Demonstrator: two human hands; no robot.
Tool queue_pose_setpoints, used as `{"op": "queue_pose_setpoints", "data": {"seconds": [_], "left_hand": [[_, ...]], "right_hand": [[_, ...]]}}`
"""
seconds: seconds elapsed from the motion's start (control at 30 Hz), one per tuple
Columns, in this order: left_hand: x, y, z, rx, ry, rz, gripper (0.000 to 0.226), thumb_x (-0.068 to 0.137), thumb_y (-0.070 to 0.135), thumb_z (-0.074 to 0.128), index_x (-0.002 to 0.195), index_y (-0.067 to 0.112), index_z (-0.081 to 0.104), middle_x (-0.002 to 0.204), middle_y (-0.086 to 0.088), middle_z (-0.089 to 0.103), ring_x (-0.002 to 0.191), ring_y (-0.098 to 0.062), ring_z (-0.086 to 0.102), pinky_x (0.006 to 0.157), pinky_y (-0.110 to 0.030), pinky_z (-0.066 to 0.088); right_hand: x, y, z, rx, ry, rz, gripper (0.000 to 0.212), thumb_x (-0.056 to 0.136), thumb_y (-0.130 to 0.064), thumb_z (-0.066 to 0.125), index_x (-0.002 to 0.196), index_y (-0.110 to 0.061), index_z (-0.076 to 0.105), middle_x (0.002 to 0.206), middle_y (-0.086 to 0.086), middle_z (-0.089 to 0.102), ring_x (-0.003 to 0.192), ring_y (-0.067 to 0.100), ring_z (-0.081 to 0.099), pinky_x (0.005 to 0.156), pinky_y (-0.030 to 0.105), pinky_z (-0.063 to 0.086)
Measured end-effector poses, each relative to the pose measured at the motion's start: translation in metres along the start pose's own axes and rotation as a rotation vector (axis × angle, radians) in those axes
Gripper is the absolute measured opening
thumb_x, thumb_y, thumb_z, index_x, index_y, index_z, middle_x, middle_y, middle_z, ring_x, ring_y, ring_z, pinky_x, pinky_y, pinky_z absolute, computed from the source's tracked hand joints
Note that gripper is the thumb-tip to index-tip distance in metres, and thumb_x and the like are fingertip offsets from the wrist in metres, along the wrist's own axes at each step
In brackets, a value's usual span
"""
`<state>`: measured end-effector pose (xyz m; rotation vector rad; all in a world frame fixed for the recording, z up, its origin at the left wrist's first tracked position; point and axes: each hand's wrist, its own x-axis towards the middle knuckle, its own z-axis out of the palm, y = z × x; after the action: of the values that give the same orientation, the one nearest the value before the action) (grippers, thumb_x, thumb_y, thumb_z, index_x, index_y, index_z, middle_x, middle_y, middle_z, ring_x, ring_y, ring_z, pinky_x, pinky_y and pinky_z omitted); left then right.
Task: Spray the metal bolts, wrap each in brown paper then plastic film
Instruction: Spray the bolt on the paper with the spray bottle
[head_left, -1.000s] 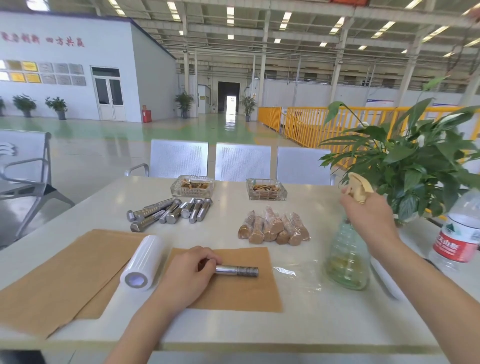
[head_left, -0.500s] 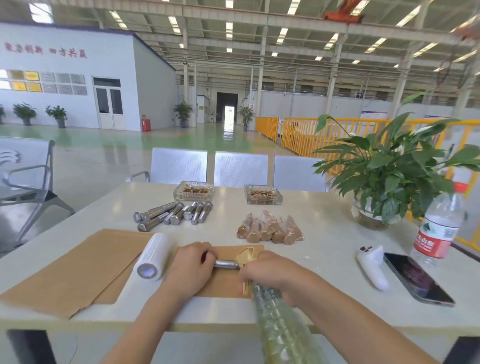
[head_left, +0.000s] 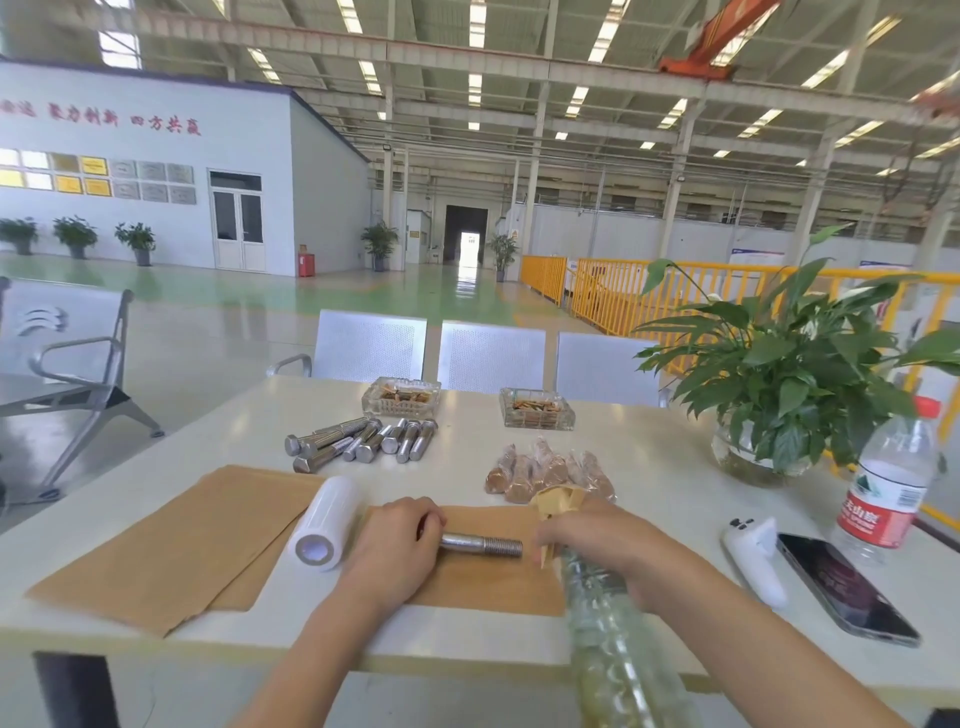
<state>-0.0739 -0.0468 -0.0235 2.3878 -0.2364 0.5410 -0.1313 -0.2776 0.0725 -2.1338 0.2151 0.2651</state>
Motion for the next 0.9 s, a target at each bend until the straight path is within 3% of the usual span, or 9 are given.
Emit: {"op": "queue_pose_setpoints", "data": {"seconds": [0.13, 0.27, 0.4, 0.53, 0.67, 0.77, 0.87, 0.9], "left_hand": [[0.003, -0.003, -0.001, -0.038, 0.038, -0.043, 0.026, 0.096, 0.016, 0.05, 0.082, 0.028, 0.068, 0.079, 0.011, 0.07, 0.078, -0.009, 0.062, 0.08, -0.033, 0.051], [0.013, -0.004, -0.005, -0.001, 0.027, -0.08, 0.024, 0.094, 0.017, 0.049, 0.09, 0.031, 0.068, 0.081, 0.012, 0.071, 0.085, -0.011, 0.063, 0.081, -0.034, 0.053], [0.044, 0.003, -0.008, 0.107, -0.087, -0.077, 0.03, 0.093, 0.019, 0.047, 0.103, 0.035, 0.07, 0.1, 0.013, 0.068, 0.093, -0.011, 0.06, 0.08, -0.029, 0.049], [0.076, 0.008, -0.002, 0.269, -0.374, -0.058, 0.039, 0.093, 0.02, 0.047, 0.127, 0.029, 0.065, 0.127, 0.004, 0.062, 0.12, -0.02, 0.057, 0.102, -0.035, 0.047], [0.09, 0.01, 0.005, 0.389, -0.522, -0.071, 0.047, 0.091, 0.043, 0.058, 0.137, 0.032, 0.054, 0.131, 0.004, 0.058, 0.127, -0.021, 0.052, 0.108, -0.042, 0.043], [0.094, 0.01, 0.002, 0.351, -0.548, -0.083, 0.041, 0.086, 0.045, 0.067, 0.124, 0.032, 0.061, 0.111, 0.008, 0.063, 0.111, -0.017, 0.061, 0.1, -0.038, 0.049], [0.094, 0.007, -0.002, 0.208, -0.524, -0.006, 0.005, 0.085, 0.025, 0.068, 0.085, 0.028, 0.071, 0.083, 0.011, 0.067, 0.081, -0.01, 0.065, 0.071, -0.019, 0.051], [0.092, 0.008, -0.005, 0.179, -0.504, 0.032, 0.011, 0.085, 0.02, 0.067, 0.078, 0.028, 0.07, 0.08, 0.011, 0.068, 0.077, -0.01, 0.065, 0.065, -0.016, 0.048]], "right_hand": [[0.009, -0.006, -0.048, 0.085, 0.146, -0.075, 0.024, 0.085, -0.021, 0.074, 0.099, -0.003, 0.071, 0.105, 0.014, 0.075, 0.095, 0.034, 0.067, 0.082, 0.041, 0.054], [0.025, -0.017, -0.096, 0.183, 0.336, -0.193, 0.013, 0.093, -0.025, 0.071, 0.098, -0.016, 0.063, 0.095, 0.009, 0.079, 0.096, 0.03, 0.071, 0.102, 0.052, 0.052], [0.06, -0.02, -0.122, 0.187, 0.448, -0.204, 0.02, 0.097, -0.037, 0.064, 0.103, -0.019, 0.064, 0.096, 0.0, 0.077, 0.098, 0.027, 0.068, 0.097, 0.046, 0.052], [0.103, -0.015, -0.128, -0.038, 0.681, -0.131, 0.044, 0.096, -0.06, 0.05, 0.098, -0.019, 0.066, 0.098, 0.007, 0.07, 0.098, 0.034, 0.062, 0.095, 0.048, 0.051], [0.131, -0.004, -0.128, -0.214, 0.782, -0.111, 0.059, 0.095, -0.075, 0.029, 0.117, -0.025, 0.054, 0.1, 0.013, 0.058, 0.108, 0.043, 0.058, 0.084, 0.048, 0.044], [0.142, 0.01, -0.127, -0.239, 0.729, -0.053, 0.063, 0.094, -0.073, 0.036, 0.127, -0.021, 0.05, 0.111, 0.017, 0.062, 0.109, 0.043, 0.06, 0.087, 0.047, 0.049], [0.145, 0.027, -0.121, -0.251, 0.633, -0.015, 0.055, 0.09, -0.06, 0.058, 0.127, -0.02, 0.051, 0.119, 0.013, 0.063, 0.106, 0.04, 0.062, 0.091, 0.051, 0.055], [0.144, 0.032, -0.119, -0.256, 0.618, -0.007, 0.055, 0.089, -0.057, 0.061, 0.129, -0.02, 0.052, 0.117, 0.012, 0.062, 0.106, 0.039, 0.062, 0.091, 0.05, 0.055]]}}
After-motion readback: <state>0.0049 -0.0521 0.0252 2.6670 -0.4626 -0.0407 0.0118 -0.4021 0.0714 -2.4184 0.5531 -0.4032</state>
